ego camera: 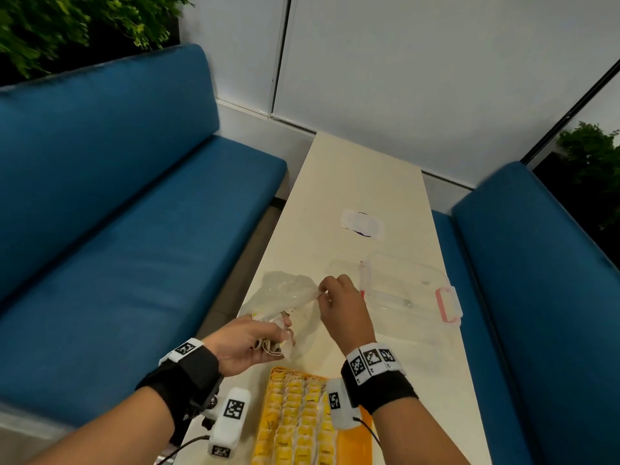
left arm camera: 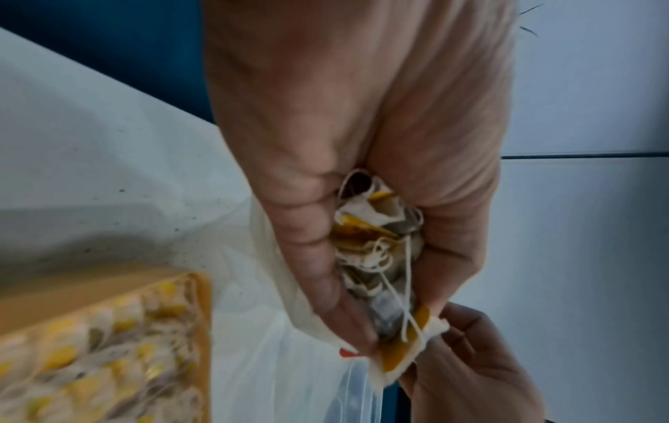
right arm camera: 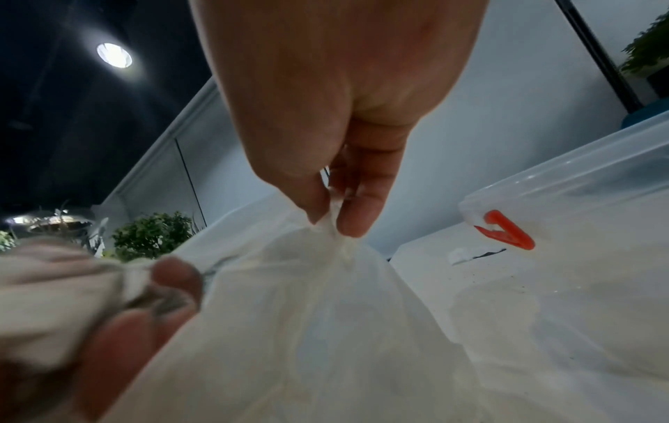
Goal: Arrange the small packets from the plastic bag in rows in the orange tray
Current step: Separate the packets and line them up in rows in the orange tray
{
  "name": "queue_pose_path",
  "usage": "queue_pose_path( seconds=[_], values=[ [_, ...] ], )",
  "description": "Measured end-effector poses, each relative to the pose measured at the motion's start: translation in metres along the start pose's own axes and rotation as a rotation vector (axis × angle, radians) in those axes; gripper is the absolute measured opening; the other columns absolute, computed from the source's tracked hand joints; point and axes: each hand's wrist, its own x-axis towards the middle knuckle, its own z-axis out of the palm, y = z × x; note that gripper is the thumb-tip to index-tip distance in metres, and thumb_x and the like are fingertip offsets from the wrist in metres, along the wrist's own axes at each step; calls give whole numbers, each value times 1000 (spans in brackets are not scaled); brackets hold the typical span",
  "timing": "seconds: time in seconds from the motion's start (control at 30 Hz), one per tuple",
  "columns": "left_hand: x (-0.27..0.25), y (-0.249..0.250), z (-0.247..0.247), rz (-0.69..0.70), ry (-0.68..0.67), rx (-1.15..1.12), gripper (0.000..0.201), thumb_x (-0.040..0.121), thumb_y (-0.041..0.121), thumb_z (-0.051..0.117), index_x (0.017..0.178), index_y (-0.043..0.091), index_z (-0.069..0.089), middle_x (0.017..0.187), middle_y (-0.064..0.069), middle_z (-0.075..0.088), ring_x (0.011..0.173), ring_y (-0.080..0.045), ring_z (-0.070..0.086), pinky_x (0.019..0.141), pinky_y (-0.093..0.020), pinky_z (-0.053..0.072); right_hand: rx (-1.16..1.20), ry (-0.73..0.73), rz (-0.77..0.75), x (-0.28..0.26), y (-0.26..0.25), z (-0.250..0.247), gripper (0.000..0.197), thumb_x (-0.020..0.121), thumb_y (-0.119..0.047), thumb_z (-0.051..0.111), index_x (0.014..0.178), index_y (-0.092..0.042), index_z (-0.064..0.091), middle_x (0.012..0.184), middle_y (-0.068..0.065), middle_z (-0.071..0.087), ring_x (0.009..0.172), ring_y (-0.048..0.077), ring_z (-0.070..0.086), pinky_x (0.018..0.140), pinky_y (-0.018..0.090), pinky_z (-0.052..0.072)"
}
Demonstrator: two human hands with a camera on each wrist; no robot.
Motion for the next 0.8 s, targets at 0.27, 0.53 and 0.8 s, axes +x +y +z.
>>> queue_pose_path(
  seconds=[0.27, 0.53, 0.8],
  values=[
    [-20, -36, 8, -94, -65, -36, 32, 68, -2, 81, 97, 9, 71, 104, -18, 67, 95, -29, 64, 84, -43, 60, -91, 54, -47, -6, 14, 3, 12, 97, -13, 53, 102, -8, 62, 99, 8, 52, 72, 33, 56, 60, 37, 47],
    [-23, -54, 19, -115, 97, -169, 27, 77, -6, 77, 101, 5, 72, 103, -19, 67, 85, -27, 70, 79, -42, 63, -123, -26, -63, -34, 29, 8, 22, 90, -15, 61, 112, -16, 63, 110, 2, 49, 77, 26, 61, 61, 33, 52],
    [-22, -64, 31, -112, 134, -294, 30, 81, -7, 73, 109, 0, 67, 89, -17, 69, 82, -27, 72, 71, -38, 64, 231, -182, 2, -115, 5, -8, 34, 77, -45, 72, 106, -34, 58, 105, -20, 51, 88, 1, 61, 70, 17, 49]
  ],
)
